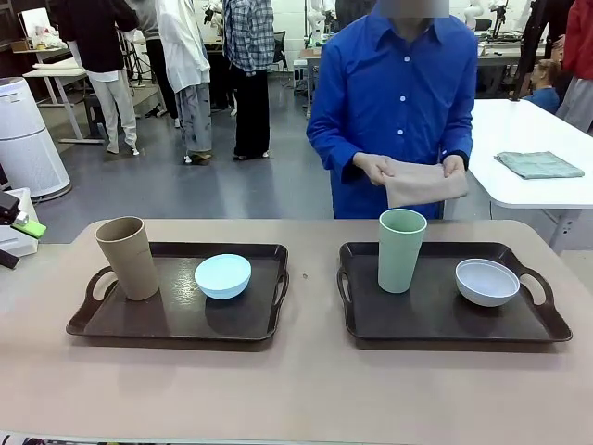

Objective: Set up a tray with a mat and arrange the tableware.
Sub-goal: Pick up the Picnic Bowl and Reusable plastic cup from the Handle tray in front of the human's position and hold them in the air.

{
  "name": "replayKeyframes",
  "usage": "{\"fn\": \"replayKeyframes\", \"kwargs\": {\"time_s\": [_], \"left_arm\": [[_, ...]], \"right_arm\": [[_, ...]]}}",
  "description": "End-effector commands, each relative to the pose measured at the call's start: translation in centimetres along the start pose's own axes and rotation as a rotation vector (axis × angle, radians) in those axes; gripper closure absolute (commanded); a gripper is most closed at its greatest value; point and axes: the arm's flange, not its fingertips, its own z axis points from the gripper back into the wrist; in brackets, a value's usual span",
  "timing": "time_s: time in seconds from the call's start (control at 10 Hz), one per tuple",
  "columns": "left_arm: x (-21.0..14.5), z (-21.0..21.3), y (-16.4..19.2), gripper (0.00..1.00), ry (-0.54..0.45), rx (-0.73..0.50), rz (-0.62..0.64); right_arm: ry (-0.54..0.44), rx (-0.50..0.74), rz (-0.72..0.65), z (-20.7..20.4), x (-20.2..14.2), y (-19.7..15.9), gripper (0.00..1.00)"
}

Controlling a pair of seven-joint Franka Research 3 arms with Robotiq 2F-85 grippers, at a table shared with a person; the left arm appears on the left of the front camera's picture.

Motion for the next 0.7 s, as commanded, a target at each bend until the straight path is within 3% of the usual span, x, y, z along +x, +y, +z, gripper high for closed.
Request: {"fn": "replayKeyframes", "kwargs": {"time_s": [0.0,0.6], "left_arm": [[0.03,-0.09,0.01,0.00,-0.003,-0.028,-0.003],[0.03,-0.09,0.01,0.00,-0.003,-0.028,-0.003]], "right_arm": [[-0.001,0.006,-0.005,-0.01,-0.05,-0.20,0.00],[-0.001,0.006,-0.005,-0.01,-0.05,-0.20,0.00]]}}
